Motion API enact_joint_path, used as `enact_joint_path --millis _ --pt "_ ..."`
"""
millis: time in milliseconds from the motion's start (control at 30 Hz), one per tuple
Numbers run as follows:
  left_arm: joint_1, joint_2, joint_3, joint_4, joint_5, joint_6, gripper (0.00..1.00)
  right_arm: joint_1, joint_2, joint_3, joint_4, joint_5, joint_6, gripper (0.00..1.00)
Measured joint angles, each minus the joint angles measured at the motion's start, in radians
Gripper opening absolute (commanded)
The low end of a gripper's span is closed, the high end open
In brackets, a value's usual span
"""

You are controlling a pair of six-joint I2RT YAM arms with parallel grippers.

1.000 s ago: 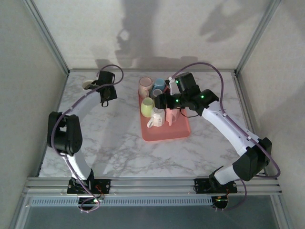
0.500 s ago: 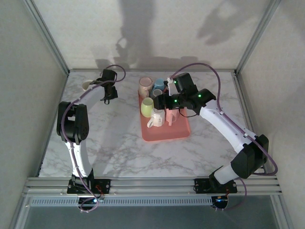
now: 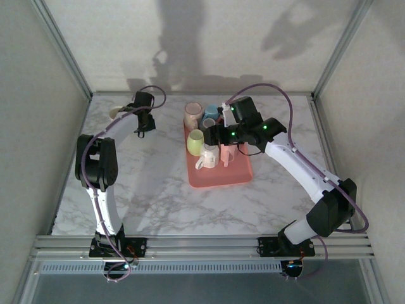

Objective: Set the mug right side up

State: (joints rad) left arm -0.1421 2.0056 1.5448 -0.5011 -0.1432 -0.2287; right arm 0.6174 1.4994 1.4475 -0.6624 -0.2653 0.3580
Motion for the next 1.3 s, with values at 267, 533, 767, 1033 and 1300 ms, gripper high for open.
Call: enact_joint_path --millis 267,533,767,1033,1300 --pt "0.0 -0.049 -0.03 0.014 -0.003 0.0 0.47 -0.001 -0.01 -0.002 -0.013 0.042 0.004 0.7" --pt "0.0 -0.366 -0.216 0.066 0.079 -0.026 0.49 -0.016 -0.095 -0.062 -0.078 0.179 0.039 0.69" --pt "0.0 -0.625 -0.455 0.147 0.263 -0.054 0.49 -0.026 -0.137 -0.112 -0.14 0.286 0.091 0.69" --pt "0.0 -0.856 -0.709 0.301 0.53 -0.11 0.49 -0.037 -0.115 -0.142 -0.164 0.295 0.179 0.67" --pt "0.0 -0.932 -0.9 0.439 0.692 -0.182 0.49 -0.037 -0.01 -0.185 -0.138 0.292 0.185 0.54"
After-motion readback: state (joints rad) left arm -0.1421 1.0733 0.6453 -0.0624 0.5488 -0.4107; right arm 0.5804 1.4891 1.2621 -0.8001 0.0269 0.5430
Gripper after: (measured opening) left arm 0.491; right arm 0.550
